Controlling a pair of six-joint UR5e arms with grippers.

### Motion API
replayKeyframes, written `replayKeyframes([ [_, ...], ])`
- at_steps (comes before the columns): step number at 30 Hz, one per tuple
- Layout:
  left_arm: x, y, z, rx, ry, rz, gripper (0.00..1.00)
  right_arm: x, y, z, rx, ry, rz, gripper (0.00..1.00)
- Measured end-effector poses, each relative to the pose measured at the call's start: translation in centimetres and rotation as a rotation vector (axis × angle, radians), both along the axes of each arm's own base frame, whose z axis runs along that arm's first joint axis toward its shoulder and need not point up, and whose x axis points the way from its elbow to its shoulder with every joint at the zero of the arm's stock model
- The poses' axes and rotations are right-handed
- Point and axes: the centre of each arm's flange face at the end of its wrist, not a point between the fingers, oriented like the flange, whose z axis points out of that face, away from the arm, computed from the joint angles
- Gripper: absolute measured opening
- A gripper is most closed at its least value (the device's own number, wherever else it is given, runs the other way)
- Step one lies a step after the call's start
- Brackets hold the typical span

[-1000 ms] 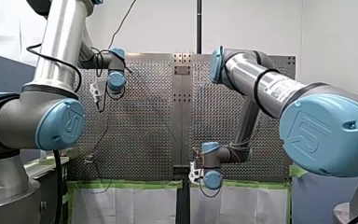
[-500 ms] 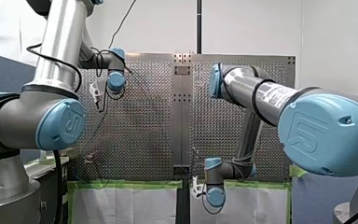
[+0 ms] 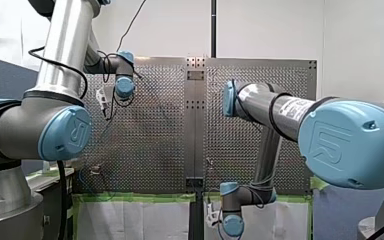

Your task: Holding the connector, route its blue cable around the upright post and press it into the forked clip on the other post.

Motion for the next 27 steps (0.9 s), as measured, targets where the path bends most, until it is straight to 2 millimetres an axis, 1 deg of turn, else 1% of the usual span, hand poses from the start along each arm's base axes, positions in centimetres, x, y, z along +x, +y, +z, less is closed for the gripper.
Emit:
replayKeyframes([
  [6,0.0,0.0,0.0,-0.001,0.0,0.0,1.0,-0.7,-0.7,2.1,-0.032,-0.043,-0.018,0.0],
  [13,0.0,0.0,0.0,-0.001,0.002,0.0,1.0,-0.4,-0.3,4.8,-0.083,-0.063,-0.01,0.0],
  [20,0.0,0.0,0.0,-0.005,0.001,-0.001,1.0,-1.0,-0.6,7.3,-0.125,-0.097,-0.024,0.0],
  [27,-0.1,-0.1,0.0,-0.017,0.0,-0.003,1.0,-1.0,-0.1,9.8,-0.169,-0.128,-0.023,0.0],
])
